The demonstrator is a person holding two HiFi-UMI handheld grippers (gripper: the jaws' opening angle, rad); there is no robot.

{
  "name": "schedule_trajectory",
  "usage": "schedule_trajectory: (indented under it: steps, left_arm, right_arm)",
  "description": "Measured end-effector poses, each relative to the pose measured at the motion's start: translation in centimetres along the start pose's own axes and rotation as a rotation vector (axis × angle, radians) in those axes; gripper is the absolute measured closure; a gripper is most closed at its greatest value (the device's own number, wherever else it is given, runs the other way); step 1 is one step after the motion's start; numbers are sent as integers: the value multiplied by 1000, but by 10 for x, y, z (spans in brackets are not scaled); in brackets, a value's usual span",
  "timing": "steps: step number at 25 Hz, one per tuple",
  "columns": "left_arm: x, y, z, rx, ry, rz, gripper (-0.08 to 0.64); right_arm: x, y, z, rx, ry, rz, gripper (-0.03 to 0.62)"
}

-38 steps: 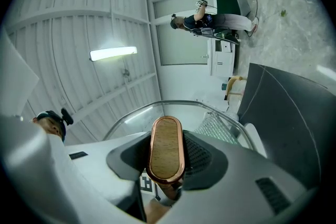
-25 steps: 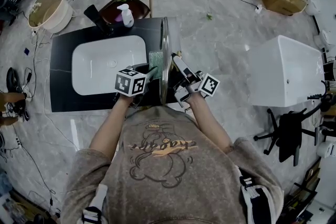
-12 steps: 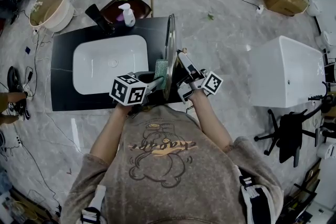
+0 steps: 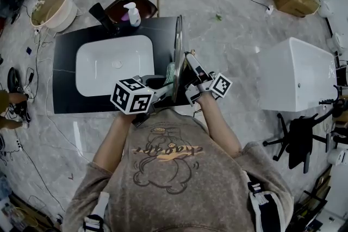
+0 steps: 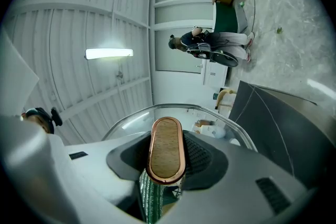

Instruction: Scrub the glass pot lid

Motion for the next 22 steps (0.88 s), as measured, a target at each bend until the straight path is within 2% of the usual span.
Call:
schedule_trajectory:
  steps: [4,16,22]
  left_arm:
    - [-4,4,9,17,-38,-2,472]
    - [-26,39,16,-84,-216,107,472]
    - [-26,53,11,-90,-220,143,472]
  right_arm:
    - [-3,-2,2,8,-4,-1,413]
    - [-8,-9,0,17,-7,-27,413]
    - [-7,-12,-2,25,1,-43,413]
Point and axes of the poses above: the fingertips, and each gripper's own axes: x forward along the fingers, z to its right, y out of its top, the point moved 5 cm from there along -x, backward along the fingers, and after that the axes turned 15 degrees about -x, right-handed, at the moved point
